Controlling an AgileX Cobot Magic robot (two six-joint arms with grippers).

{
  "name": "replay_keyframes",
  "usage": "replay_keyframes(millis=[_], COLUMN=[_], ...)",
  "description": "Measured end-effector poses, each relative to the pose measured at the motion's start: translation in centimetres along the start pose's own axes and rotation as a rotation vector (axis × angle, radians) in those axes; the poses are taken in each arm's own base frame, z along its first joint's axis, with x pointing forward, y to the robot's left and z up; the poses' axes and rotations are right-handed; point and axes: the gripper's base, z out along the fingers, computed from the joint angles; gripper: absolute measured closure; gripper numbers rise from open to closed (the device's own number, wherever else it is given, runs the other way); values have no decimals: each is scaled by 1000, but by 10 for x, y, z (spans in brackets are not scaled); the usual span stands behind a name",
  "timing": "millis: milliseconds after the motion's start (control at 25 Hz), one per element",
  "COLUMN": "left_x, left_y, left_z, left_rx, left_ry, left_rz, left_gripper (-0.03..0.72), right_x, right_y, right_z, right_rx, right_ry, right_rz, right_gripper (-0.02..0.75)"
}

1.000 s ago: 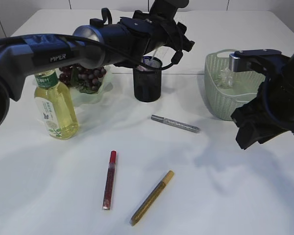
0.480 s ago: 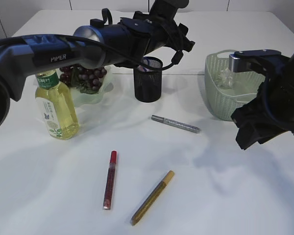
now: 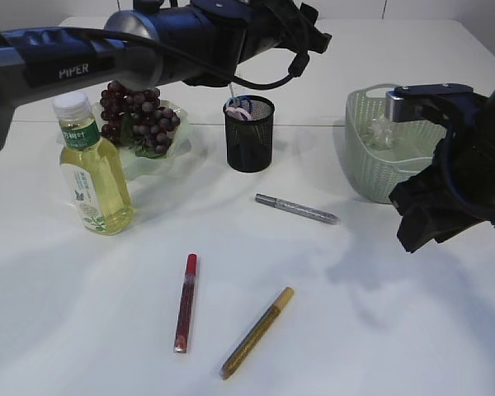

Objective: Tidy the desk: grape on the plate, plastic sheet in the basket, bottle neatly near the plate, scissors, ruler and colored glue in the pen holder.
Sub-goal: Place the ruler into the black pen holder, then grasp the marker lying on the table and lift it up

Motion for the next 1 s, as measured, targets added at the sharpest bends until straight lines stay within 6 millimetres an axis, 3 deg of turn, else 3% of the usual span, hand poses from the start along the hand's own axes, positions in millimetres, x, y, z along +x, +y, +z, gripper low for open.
replay_keyframes(millis=[400, 640, 1000], left_x=[-34, -50, -56], left_y=[-12, -18, -21], left_z=[-22, -37, -40], left_rx=[-5, -43, -19], left_ry=[12, 47, 25], left_rz=[6, 139, 119], left_gripper=[284, 284, 284], right_x=[1, 2, 2], right_y=[0, 0, 0], right_z=[0, 0, 0], right_rx=[-3, -4, -5], right_ry=[16, 19, 23], right_rz=[0, 0, 0], right_gripper=[388, 388, 388])
